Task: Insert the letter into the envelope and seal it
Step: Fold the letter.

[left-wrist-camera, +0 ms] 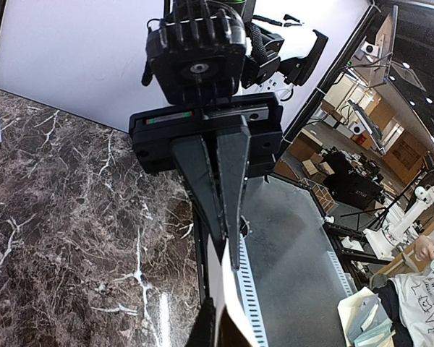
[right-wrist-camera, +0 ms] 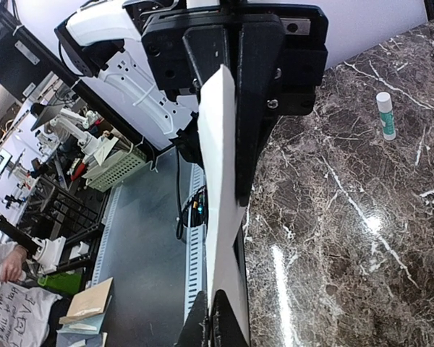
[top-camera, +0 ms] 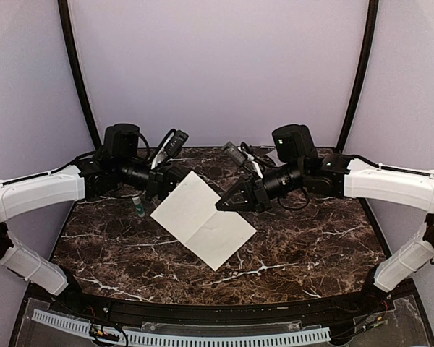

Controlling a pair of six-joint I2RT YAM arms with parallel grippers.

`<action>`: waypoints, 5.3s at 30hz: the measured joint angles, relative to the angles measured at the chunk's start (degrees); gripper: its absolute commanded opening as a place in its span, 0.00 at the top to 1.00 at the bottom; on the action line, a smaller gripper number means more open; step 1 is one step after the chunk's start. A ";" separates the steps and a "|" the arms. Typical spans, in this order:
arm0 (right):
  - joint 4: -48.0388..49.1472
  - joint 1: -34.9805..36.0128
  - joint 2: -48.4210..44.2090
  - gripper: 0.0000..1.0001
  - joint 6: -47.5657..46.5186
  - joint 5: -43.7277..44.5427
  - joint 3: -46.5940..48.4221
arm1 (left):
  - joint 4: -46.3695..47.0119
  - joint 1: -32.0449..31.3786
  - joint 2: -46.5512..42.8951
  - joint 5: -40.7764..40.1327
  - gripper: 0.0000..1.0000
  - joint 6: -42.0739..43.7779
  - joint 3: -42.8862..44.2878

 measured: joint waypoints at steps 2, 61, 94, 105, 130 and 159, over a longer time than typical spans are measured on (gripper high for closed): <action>-0.42 0.02 0.22 1.00 -0.20 0.33 0.20 | -0.31 0.00 0.09 -0.02 1.00 0.07 0.02; -1.62 1.53 -2.84 0.88 -0.44 5.33 -2.64 | -8.83 -0.74 2.67 -3.02 1.00 5.51 6.73; 7.17 1.40 -11.04 1.00 8.20 19.65 -13.64 | -6.36 1.42 -9.81 -31.19 0.23 6.45 -0.11; 14.08 1.36 -11.43 1.00 11.45 25.44 -15.58 | -2.82 1.29 -11.58 -31.61 0.23 7.26 -1.53; 13.42 1.36 -5.60 1.00 9.46 17.77 -11.56 | -9.64 -5.49 -0.94 -23.76 0.56 9.84 1.81; 8.87 1.38 -4.13 1.00 6.27 15.15 -9.09 | -12.41 -6.49 2.49 -21.07 0.72 10.01 3.61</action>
